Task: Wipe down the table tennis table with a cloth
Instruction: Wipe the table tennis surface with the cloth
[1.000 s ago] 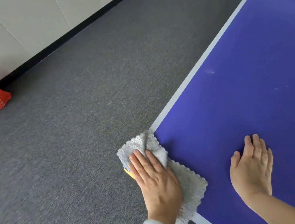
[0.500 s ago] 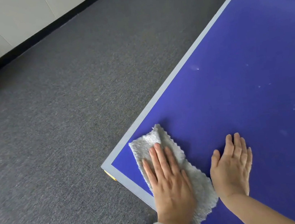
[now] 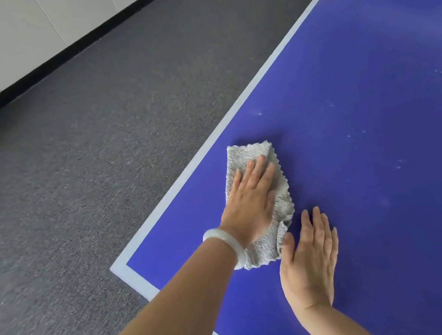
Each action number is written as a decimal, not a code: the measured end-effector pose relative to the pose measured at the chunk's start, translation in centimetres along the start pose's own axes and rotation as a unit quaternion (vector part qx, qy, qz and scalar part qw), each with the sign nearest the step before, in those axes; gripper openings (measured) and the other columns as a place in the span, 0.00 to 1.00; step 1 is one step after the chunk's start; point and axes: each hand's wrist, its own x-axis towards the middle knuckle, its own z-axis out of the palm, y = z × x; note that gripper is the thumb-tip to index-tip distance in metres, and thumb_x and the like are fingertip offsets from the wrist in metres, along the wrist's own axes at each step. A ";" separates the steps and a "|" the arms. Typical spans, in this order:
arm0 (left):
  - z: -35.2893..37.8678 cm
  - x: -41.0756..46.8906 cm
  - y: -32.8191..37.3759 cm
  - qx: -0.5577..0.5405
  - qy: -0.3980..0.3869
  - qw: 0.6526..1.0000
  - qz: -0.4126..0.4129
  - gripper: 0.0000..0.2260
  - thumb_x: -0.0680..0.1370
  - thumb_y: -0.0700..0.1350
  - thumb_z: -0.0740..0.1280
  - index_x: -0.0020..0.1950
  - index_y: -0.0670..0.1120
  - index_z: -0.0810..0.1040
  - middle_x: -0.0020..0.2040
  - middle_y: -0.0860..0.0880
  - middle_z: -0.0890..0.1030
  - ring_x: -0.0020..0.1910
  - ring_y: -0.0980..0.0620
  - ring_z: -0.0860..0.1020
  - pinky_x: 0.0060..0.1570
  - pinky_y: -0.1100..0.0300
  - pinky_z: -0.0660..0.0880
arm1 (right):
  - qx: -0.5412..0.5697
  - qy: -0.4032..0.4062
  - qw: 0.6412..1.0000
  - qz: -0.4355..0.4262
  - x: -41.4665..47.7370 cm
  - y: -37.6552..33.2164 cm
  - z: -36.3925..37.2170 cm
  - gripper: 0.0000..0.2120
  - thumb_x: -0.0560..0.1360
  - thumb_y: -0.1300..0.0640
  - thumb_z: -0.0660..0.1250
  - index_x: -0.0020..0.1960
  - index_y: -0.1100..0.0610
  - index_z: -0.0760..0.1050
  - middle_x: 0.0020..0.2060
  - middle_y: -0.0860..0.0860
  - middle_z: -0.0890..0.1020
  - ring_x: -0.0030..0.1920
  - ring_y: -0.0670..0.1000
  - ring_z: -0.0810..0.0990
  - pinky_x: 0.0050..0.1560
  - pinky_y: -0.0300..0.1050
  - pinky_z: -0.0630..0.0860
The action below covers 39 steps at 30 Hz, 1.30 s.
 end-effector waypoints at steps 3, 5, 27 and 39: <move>-1.3 -1.4 -3.0 0.007 0.093 0.991 -0.099 0.23 0.85 0.47 0.51 0.80 0.44 0.55 0.81 0.46 0.51 0.80 0.49 0.46 0.77 0.56 0.38 | 0.035 0.005 0.999 0.004 -0.1 -0.1 -0.3 0.37 0.78 0.41 0.39 0.79 0.60 0.59 0.79 0.54 0.57 0.80 0.51 0.51 0.80 0.49 0.43; -1.6 -2.2 -4.9 0.055 0.098 0.975 -0.193 0.24 0.85 0.48 0.49 0.80 0.41 0.53 0.81 0.45 0.50 0.80 0.48 0.45 0.76 0.56 0.37 | 0.068 0.005 0.998 0.004 -0.2 -0.3 -0.6 0.34 0.79 0.42 0.42 0.77 0.60 0.62 0.79 0.54 0.58 0.80 0.51 0.53 0.80 0.47 0.42; -1.3 -2.4 -5.3 0.103 0.100 0.967 -0.210 0.24 0.83 0.44 0.52 0.79 0.41 0.56 0.80 0.44 0.54 0.79 0.47 0.50 0.77 0.53 0.41 | -0.080 -0.074 0.953 -0.283 19.0 -6.3 3.0 0.25 0.85 0.55 0.46 0.81 0.57 0.51 0.81 0.52 0.52 0.81 0.51 0.46 0.80 0.50 0.41; -1.7 -2.3 -4.8 0.122 0.063 0.963 -0.232 0.28 0.80 0.49 0.41 0.79 0.41 0.56 0.80 0.45 0.53 0.80 0.48 0.50 0.78 0.51 0.44 | -0.085 -0.100 0.897 -0.422 30.8 -7.9 2.9 0.23 0.85 0.55 0.53 0.78 0.60 0.59 0.78 0.54 0.61 0.79 0.52 0.56 0.79 0.48 0.48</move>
